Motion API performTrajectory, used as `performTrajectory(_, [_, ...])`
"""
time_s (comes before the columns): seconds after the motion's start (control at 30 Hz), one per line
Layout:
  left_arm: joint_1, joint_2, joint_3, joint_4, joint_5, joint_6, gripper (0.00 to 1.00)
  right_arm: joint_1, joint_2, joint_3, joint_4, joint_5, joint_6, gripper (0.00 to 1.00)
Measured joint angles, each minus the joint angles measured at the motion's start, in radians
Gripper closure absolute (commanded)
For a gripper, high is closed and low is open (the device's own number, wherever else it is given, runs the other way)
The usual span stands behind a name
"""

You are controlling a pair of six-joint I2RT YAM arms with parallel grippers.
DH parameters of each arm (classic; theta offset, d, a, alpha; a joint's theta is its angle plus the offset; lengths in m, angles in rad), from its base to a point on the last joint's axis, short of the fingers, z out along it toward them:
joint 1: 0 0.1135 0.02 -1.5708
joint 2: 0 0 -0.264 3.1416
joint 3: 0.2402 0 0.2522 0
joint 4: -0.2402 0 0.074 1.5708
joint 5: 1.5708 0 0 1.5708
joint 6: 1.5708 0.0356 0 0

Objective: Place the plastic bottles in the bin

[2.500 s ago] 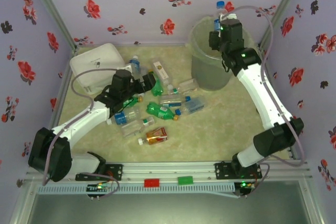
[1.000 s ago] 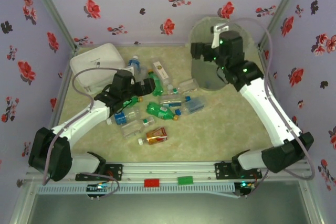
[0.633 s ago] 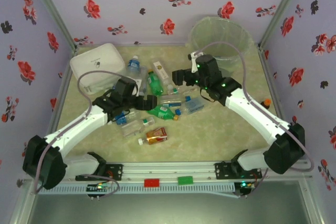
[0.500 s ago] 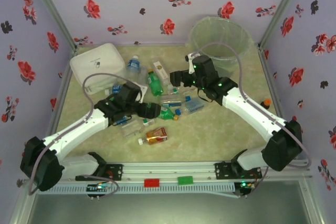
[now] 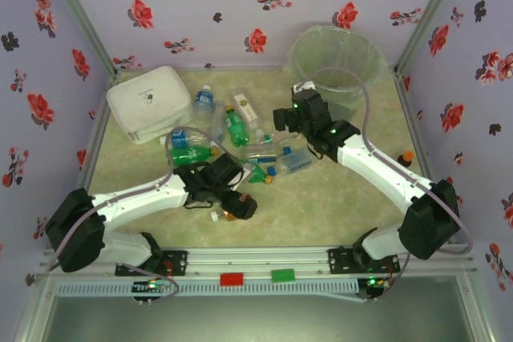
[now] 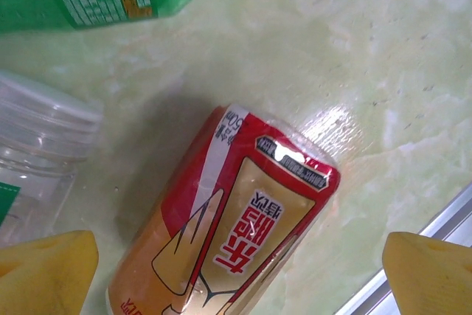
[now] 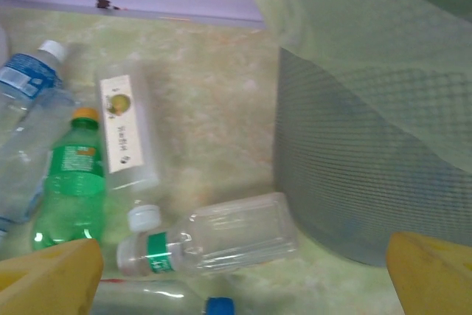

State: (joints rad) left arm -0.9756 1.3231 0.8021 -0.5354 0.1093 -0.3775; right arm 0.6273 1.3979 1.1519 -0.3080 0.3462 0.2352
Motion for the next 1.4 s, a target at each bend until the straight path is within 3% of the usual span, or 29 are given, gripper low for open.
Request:
performTrajectory(0.77, [-0.045, 0.117, -0.066, 0.015, -0.03, -0.017, 0.22, -0.006, -0.029, -0.047, 0.059, -0.046, 0.001, 0.0])
performTrajectory(0.97, [-0.05, 0.138, -0.066, 0.019, -0.053, -0.012, 0.43, -0.006, -0.029, -0.047, 0.058, -0.074, 0.001, 0.0])
performTrajectory(1.1, [-0.052, 0.135, -0.063, 0.026, -0.053, -0.006, 0.49, -0.006, -0.029, -0.047, 0.06, -0.092, 0.001, 0.0])
performTrajectory(1.3, [-0.039, 0.036, -0.025, 0.045, -0.091, -0.005, 0.52, -0.019, -0.035, -0.047, 0.085, -0.188, 0.016, 0.0])
performTrajectory(1.4, [0.015, -0.053, -0.011, 0.132, -0.109, -0.013, 0.52, -0.029, -0.048, -0.047, 0.118, -0.259, 0.045, 0.0])
